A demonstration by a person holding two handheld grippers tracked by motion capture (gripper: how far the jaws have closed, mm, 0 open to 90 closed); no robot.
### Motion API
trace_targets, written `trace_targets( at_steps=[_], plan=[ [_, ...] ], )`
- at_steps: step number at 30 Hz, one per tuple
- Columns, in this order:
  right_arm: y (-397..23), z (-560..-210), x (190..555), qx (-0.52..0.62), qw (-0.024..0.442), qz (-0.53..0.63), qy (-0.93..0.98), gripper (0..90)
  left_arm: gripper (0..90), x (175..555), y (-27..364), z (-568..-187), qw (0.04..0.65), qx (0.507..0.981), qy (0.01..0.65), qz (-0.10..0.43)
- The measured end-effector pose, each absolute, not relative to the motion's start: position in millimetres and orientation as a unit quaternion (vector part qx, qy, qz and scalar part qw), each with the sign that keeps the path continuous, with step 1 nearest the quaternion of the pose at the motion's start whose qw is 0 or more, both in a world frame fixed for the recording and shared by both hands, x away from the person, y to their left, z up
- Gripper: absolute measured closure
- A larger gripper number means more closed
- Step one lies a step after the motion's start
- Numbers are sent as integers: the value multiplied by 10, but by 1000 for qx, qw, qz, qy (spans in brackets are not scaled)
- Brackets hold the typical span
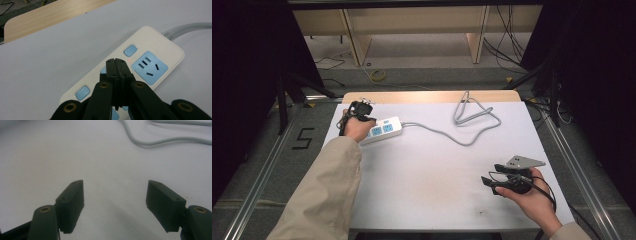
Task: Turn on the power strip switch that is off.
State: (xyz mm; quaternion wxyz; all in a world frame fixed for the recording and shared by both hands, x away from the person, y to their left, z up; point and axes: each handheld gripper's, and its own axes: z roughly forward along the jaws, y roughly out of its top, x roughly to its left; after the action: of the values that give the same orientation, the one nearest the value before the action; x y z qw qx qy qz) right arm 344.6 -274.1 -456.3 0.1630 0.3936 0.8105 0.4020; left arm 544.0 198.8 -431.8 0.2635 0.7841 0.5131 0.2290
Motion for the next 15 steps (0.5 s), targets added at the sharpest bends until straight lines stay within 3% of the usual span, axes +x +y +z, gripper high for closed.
trace_targets(
  at_steps=[15],
  plan=[
    [-2740, -4563, 3446, 392, 163, 402, 811, 312, 898, 5508, 1972, -4344, 260, 789, 510, 224]
  ],
)
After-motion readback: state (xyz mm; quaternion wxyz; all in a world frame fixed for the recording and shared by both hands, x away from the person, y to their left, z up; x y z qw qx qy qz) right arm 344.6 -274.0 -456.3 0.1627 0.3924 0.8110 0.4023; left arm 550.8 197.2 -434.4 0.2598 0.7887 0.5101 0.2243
